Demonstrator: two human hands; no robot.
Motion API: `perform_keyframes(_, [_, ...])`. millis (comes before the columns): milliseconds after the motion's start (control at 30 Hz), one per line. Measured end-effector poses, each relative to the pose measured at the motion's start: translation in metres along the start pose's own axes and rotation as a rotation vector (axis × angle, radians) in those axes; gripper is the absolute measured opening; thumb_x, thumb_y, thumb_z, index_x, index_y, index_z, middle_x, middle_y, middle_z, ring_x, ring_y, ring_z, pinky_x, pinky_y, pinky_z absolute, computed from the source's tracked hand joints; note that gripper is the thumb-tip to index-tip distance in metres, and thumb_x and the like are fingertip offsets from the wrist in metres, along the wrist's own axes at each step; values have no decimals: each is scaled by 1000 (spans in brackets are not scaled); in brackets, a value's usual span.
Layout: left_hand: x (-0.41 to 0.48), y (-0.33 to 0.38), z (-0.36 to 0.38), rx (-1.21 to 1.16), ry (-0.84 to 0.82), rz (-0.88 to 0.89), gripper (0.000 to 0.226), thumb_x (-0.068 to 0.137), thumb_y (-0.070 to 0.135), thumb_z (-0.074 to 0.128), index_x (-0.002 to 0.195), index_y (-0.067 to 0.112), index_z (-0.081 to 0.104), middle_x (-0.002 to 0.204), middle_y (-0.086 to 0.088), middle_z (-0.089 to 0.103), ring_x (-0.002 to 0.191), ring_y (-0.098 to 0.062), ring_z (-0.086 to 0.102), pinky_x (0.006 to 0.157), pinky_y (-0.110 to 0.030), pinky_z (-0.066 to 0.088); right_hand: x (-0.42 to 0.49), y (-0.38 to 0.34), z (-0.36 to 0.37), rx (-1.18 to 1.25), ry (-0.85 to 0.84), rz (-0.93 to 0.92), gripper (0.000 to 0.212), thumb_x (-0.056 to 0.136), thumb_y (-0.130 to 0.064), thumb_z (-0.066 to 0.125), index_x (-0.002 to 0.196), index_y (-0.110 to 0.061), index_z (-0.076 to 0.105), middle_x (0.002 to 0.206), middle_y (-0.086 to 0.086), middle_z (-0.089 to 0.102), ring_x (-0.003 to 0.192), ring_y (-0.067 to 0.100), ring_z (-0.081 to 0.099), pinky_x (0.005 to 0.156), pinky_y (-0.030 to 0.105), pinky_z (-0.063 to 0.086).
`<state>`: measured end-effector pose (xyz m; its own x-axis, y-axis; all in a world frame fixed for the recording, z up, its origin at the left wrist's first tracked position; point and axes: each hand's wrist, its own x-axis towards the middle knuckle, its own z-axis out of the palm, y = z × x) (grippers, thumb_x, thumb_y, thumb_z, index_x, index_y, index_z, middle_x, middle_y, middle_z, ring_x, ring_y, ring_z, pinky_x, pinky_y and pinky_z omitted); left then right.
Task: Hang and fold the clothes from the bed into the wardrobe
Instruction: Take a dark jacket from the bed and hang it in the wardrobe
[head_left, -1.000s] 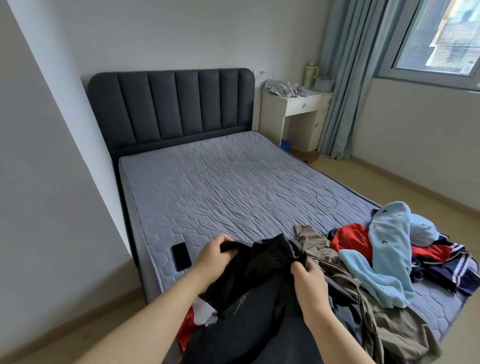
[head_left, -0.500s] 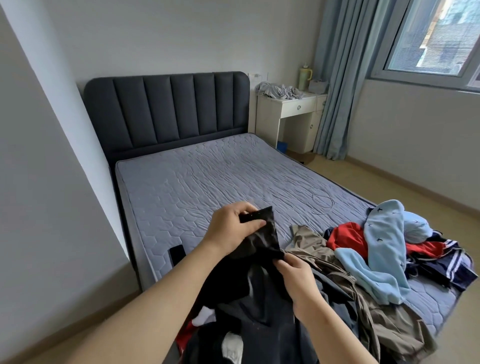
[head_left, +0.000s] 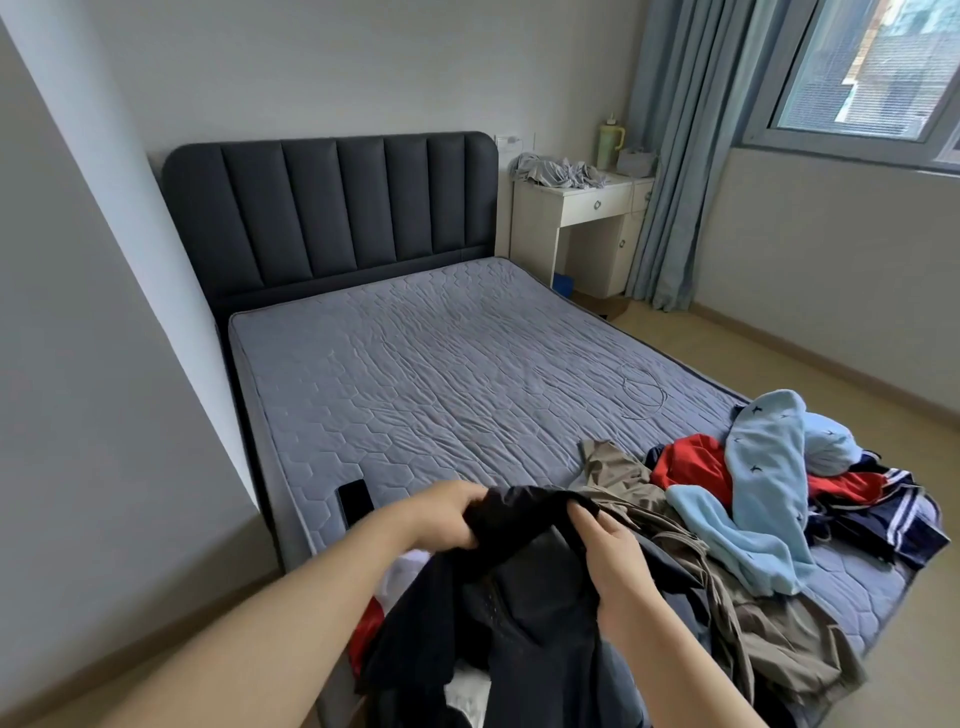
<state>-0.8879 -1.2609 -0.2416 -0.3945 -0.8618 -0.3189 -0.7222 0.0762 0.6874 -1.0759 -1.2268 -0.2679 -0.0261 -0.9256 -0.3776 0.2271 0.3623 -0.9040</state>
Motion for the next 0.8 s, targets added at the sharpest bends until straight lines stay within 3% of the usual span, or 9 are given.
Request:
perform_keyframes(67, [3, 3, -20, 128, 140, -33, 30, 79, -8, 52, 100, 9, 65, 93, -4, 64, 104, -24, 61, 78, -23, 44, -3, 4, -2, -23, -74, -9, 13, 83, -23, 68, 90, -12, 68, 80, 3, 75, 70, 13, 71, 53, 21, 53])
perform_keyframes(200, [12, 30, -48, 127, 537, 70, 27, 80, 0, 58, 96, 18, 68, 96, -3, 70, 96, -21, 63, 80, -24, 45, -9, 10, 5, -288, -185, 69, 36, 69, -13, 80, 102, -15, 66, 86, 0, 74, 77, 14, 71, 56, 19, 52])
perform_keyframes(267, [20, 43, -42, 239, 707, 127, 19, 81, 10, 61, 98, 18, 66, 96, -2, 68, 97, -23, 58, 82, -28, 43, -9, 13, 11, -379, -152, 88, 34, 75, -15, 76, 106, -18, 64, 92, -2, 72, 83, 13, 68, 63, 22, 52])
perform_keyframes(367, [29, 46, -25, 215, 841, 24, 18, 83, 21, 61, 99, 16, 57, 100, -6, 55, 95, -28, 53, 72, -29, 36, -6, 17, 12, -237, -85, 98, 24, 83, -18, 69, 107, -15, 66, 93, 4, 72, 89, 22, 67, 83, 36, 54])
perform_keyframes(467, [33, 31, -3, 31, 702, -192, 27, 87, 36, 58, 98, 16, 44, 99, -6, 48, 93, -28, 51, 71, -29, 34, -1, 18, 3, 9, -28, 150, 13, 90, -23, 59, 101, -18, 65, 85, 5, 75, 82, 23, 69, 77, 36, 54])
perform_keyframes(567, [34, 17, 29, -291, 383, -345, 26, 92, 42, 49, 100, 19, 41, 96, -1, 47, 88, -21, 47, 73, -27, 35, 5, 17, -8, 157, 46, 148, 12, 95, -26, 53, 97, -22, 63, 78, -1, 75, 81, 20, 67, 68, 32, 51])
perform_keyframes(667, [34, 4, 58, -463, 214, -377, 19, 95, 21, 48, 112, 14, 52, 101, -7, 53, 90, -18, 46, 76, -25, 36, 7, 18, -17, 203, 122, 192, 25, 93, -31, 54, 113, -17, 60, 101, 9, 70, 93, 27, 65, 78, 37, 52])
perform_keyframes(800, [29, -6, 81, -387, 28, -308, 39, 91, -6, 39, 126, 7, 52, 110, -9, 60, 96, -14, 50, 67, -15, 42, 5, 21, -34, 249, 192, 259, 49, 92, -38, 55, 132, -10, 49, 124, 17, 59, 109, 34, 59, 90, 43, 49])
